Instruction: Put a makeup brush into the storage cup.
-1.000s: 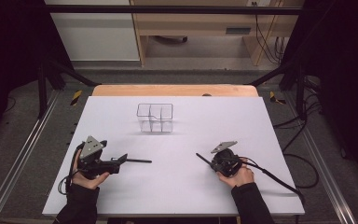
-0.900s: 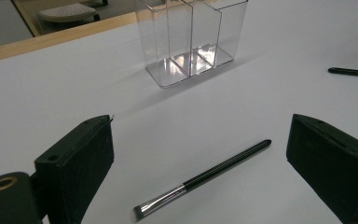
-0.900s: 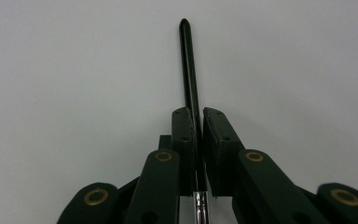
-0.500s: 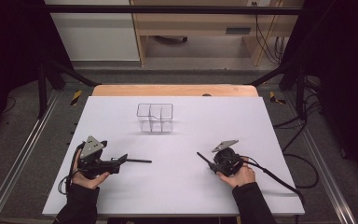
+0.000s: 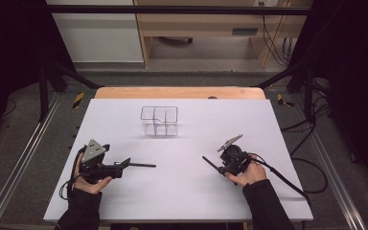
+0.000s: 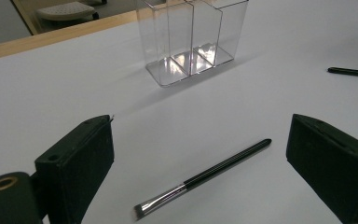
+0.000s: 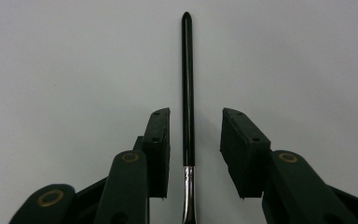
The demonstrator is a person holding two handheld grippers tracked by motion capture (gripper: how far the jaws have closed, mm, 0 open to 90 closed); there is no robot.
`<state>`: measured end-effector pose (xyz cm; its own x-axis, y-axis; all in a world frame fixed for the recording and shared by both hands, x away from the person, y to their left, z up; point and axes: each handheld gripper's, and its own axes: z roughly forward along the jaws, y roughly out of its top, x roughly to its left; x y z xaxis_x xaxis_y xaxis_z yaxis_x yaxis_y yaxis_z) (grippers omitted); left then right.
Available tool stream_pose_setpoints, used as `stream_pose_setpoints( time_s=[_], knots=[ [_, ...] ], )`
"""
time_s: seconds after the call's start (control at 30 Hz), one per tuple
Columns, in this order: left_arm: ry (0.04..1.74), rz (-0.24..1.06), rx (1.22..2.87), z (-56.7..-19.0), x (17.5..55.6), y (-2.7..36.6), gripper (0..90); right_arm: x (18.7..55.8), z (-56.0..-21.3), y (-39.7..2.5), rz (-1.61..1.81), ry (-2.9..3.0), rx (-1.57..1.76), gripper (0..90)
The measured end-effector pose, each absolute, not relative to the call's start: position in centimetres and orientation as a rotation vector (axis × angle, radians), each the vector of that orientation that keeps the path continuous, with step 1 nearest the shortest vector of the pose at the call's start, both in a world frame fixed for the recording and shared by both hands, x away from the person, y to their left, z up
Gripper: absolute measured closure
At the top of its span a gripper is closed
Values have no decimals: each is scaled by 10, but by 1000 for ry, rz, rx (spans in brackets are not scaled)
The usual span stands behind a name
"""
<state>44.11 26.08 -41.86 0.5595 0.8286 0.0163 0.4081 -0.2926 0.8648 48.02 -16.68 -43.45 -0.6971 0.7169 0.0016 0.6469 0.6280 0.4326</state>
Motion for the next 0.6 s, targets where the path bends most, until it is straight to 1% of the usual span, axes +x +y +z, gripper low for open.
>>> stream_pose_setpoints(
  time_s=[0.27,0.43,0.6],
  knots=[
    [1000,596,1911,-419,441,260,66,489,-431,-158,514,2752,1123,633],
    [1000,595,1912,-419,441,261,66,492,-439,-154,449,2784,1126,634],
    [1001,595,1914,-419,441,260,67,494,-443,-152,423,2806,1129,667]
  ],
)
